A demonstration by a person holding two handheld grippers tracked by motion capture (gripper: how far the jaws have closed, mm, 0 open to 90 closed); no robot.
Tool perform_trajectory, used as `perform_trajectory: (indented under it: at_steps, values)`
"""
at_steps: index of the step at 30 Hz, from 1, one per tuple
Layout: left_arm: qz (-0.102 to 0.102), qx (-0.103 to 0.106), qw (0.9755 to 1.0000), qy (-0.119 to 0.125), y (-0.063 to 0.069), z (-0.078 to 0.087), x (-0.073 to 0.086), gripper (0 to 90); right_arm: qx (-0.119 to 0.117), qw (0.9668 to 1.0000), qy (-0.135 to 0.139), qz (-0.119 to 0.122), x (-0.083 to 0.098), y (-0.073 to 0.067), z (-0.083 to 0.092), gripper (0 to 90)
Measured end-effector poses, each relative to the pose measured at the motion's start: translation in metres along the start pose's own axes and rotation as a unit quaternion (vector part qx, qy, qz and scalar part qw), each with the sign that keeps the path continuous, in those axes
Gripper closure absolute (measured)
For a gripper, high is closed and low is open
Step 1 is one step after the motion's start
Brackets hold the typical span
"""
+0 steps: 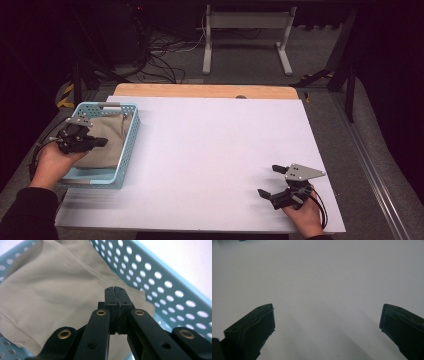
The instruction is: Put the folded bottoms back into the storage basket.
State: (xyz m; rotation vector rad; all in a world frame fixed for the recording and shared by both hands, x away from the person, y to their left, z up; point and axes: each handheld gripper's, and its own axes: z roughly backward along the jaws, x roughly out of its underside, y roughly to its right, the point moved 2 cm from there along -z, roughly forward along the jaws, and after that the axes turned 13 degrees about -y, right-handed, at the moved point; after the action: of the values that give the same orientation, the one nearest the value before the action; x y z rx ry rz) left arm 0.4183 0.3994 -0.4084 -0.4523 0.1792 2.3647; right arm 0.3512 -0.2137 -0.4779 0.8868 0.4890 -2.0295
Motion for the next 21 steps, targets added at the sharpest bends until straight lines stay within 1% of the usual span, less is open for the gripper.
perform_trajectory:
  at_steps: [1, 3, 4, 5, 6, 7, 8, 9, 12, 13, 15, 17, 18, 20, 21]
  values:
    - [0.0, 0.0, 1.0, 0.0, 0.0, 0.0, 0.0, 89.4, 0.0, 1.0, 0.0, 0.0, 0.0, 0.0, 0.0, 0.5]
    - [-0.008, 0.003, 0.9998, -0.018, 0.0, -0.005, 0.0, 89.5, 0.0, 1.0, 0.0, 0.0, 0.0, 0.0, 0.0, 0.6]
    - [-0.008, 0.003, 0.9998, -0.018, 0.0, -0.005, 0.0, 89.5, 0.0, 1.0, 0.0, 0.0, 0.0, 0.0, 0.0, 0.5]
    - [-0.01, 0.006, 0.9994, -0.032, 0.0, -0.009, 0.0, 89.5, 0.0, 1.0, 0.0, 0.001, 0.0, 0.0, 0.0, 0.6]
    - [-0.01, 0.006, 0.9994, -0.032, 0.0, -0.009, 0.0, 89.5, 0.0, 1.0, 0.0, 0.001, 0.0, 0.0, 0.0, 0.6]
    - [-0.009, 0.005, 0.9989, -0.046, 0.0, -0.014, -0.001, 89.5, 0.0, 1.0, 0.0, 0.0, 0.0, 0.0, 0.0, 0.5]
    - [-0.011, 0.004, 0.9985, -0.053, 0.0, -0.016, -0.001, 89.5, 0.0, 1.0, 0.0, 0.0, 0.0, 0.0, 0.0, 0.6]
    - [-0.011, 0.004, 0.9985, -0.053, 0.0, -0.016, -0.001, 89.5, 0.0, 1.0, 0.0, 0.0, 0.0, 0.0, 0.0, 0.6]
    - [-0.009, 0.013, 0.9973, -0.072, 0.0, -0.022, -0.001, 89.5, 0.0, 1.0, -0.001, 0.001, 0.0, 0.0, 0.0, 0.6]
    - [-0.009, 0.013, 0.9973, -0.072, 0.0, -0.022, -0.001, 89.5, 0.0, 1.0, -0.001, 0.001, 0.0, 0.0, 0.0, 0.6]
    - [-0.014, 0.013, 0.9965, -0.082, 0.0, -0.026, -0.001, 89.5, 0.0, 1.0, 0.0, 0.001, 0.0, 0.0, 0.0, 0.5]
    - [-0.011, 0.018, 0.9959, -0.088, 0.0, -0.028, -0.001, 89.5, 0.001, 1.0, -0.001, 0.001, 0.0, 0.0, 0.0, 0.5]
    - [-0.013, 0.015, 0.9953, -0.095, -0.001, -0.03, -0.001, 89.5, 0.001, 1.0, -0.001, 0.001, 0.0, 0.0, 0.0, 0.5]
    - [-0.01, 0.014, 0.994, -0.108, -0.001, -0.034, -0.001, 89.5, 0.001, 1.0, -0.001, 0.001, 0.0, 0.0, 0.0, 0.5]
    - [-0.012, 0.008, 0.9933, -0.114, -0.001, -0.035, -0.001, 89.5, 0.0, 1.0, -0.001, 0.001, 0.0, 0.0, 0.0, 0.6]
